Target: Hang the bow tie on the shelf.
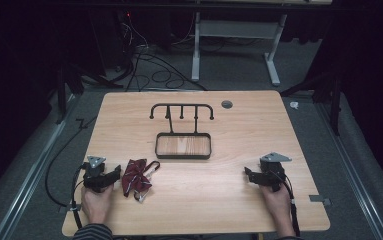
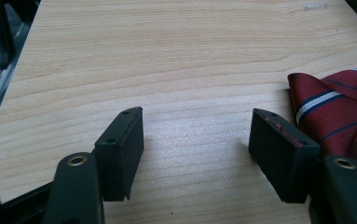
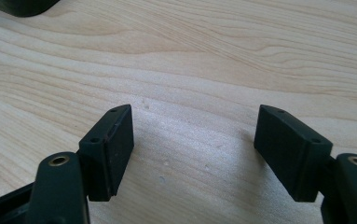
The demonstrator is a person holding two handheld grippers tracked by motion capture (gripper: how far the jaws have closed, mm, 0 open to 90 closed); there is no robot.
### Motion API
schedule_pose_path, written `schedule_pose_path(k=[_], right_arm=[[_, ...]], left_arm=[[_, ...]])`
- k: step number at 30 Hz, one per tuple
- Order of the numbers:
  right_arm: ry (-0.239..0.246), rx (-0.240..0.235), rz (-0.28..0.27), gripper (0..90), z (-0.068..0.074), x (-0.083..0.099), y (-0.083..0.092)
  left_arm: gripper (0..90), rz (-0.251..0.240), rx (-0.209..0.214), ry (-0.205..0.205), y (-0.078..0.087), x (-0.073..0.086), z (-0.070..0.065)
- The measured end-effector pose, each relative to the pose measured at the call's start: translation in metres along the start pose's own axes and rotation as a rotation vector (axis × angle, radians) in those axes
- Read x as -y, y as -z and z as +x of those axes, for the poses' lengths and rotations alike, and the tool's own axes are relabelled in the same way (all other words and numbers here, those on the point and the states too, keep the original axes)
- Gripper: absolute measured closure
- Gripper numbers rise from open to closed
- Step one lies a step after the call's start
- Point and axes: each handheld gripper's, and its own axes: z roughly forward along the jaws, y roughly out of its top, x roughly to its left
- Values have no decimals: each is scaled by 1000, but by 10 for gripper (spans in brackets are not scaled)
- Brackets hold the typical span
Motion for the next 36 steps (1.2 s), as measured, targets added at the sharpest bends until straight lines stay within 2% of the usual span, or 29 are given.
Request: schedule_pose_path(k=[11, 16, 30, 36], right_arm=[[0, 1, 0, 296, 0, 0, 0], [0, 0, 0, 296, 0, 0, 0], [0, 0, 0, 296, 0, 0, 0], [0, 0, 0, 296, 0, 0, 0]], left_arm=[[392, 7, 4, 15, 2, -1, 2], [402, -12, 12, 22, 3, -1, -1], [422, -45, 76, 15, 19, -4, -10], [432, -62, 107, -10, 26, -9, -19]])
